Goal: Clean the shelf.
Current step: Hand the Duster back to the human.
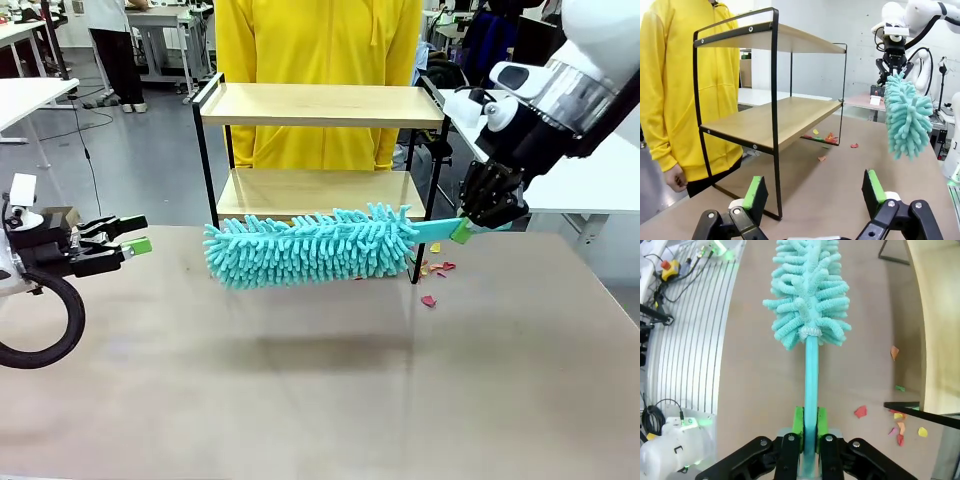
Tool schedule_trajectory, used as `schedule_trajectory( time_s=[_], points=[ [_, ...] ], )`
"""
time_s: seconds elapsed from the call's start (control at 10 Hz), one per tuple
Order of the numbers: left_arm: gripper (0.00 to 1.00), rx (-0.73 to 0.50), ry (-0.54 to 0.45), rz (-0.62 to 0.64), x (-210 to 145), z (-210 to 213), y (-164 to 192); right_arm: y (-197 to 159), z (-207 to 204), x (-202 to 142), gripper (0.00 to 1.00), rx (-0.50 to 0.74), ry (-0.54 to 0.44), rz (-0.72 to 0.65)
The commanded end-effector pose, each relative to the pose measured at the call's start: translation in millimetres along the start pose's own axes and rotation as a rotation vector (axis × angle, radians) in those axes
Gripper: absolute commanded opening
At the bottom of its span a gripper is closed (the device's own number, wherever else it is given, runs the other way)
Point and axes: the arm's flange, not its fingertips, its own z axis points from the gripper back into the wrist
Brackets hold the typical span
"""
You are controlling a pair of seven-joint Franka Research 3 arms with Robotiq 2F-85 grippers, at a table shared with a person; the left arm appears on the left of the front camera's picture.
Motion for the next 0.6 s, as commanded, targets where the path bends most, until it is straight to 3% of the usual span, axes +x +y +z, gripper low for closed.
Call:
schedule_trajectory(
  time_s=[0.0,0.2,0.5],
  points=[
    [1.00,-0.005,0.003,0.001,-1,-3,-1,2,4,0,0.13,-0.008,0.008,-0.009],
    [1.00,-0.055,0.032,0.007,-12,-30,-39,2,4,0,0.13,-0.008,0.008,-0.009],
    [1.00,-0.145,0.030,0.095,-14,-51,-66,2,4,0,0.13,-0.008,0.008,-0.009]
  ],
)
